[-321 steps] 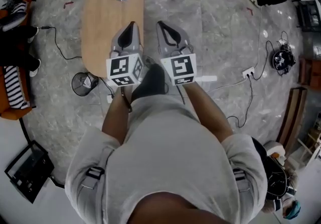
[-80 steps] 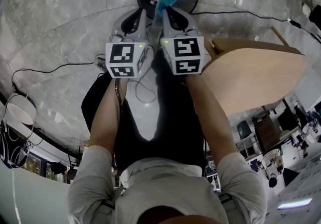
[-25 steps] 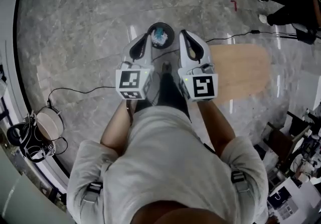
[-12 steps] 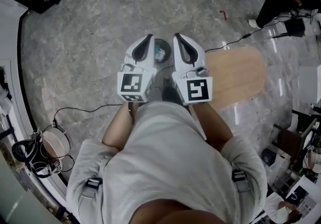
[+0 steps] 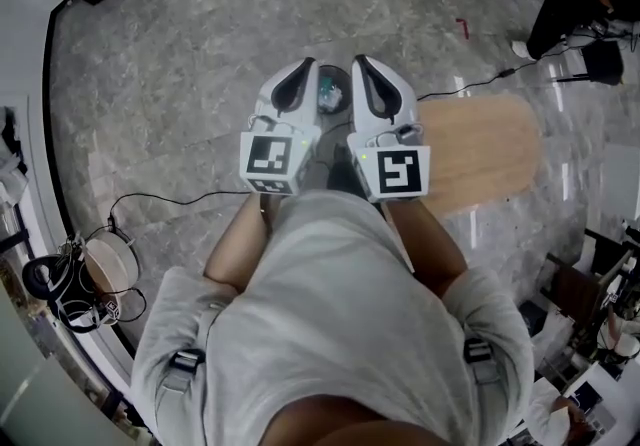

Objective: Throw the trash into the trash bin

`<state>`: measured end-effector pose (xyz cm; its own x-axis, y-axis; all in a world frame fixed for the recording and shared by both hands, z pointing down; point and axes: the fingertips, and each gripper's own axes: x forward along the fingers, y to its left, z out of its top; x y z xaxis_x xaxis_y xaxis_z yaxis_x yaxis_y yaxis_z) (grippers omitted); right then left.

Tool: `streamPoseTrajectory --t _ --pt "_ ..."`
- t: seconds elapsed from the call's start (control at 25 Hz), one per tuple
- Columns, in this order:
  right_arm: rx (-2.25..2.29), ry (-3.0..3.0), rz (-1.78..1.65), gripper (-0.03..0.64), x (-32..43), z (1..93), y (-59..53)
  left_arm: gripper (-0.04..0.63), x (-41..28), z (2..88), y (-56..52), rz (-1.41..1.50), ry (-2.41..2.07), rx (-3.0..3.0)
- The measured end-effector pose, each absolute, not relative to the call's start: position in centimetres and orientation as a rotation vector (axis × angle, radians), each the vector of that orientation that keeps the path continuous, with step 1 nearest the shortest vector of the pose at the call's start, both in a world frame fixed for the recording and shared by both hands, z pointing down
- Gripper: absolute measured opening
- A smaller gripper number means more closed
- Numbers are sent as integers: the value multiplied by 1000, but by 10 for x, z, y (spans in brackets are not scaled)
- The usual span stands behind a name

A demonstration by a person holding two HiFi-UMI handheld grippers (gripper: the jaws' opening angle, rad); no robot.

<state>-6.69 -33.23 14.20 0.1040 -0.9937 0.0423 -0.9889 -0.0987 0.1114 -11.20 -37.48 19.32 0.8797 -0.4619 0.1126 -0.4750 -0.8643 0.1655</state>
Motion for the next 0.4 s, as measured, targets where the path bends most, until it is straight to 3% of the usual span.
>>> streamPoseTrajectory --t 0.4 --pt "2228 -2030 -36 6 -68 151 -334 15 -114 199 -377 110 -728 2861"
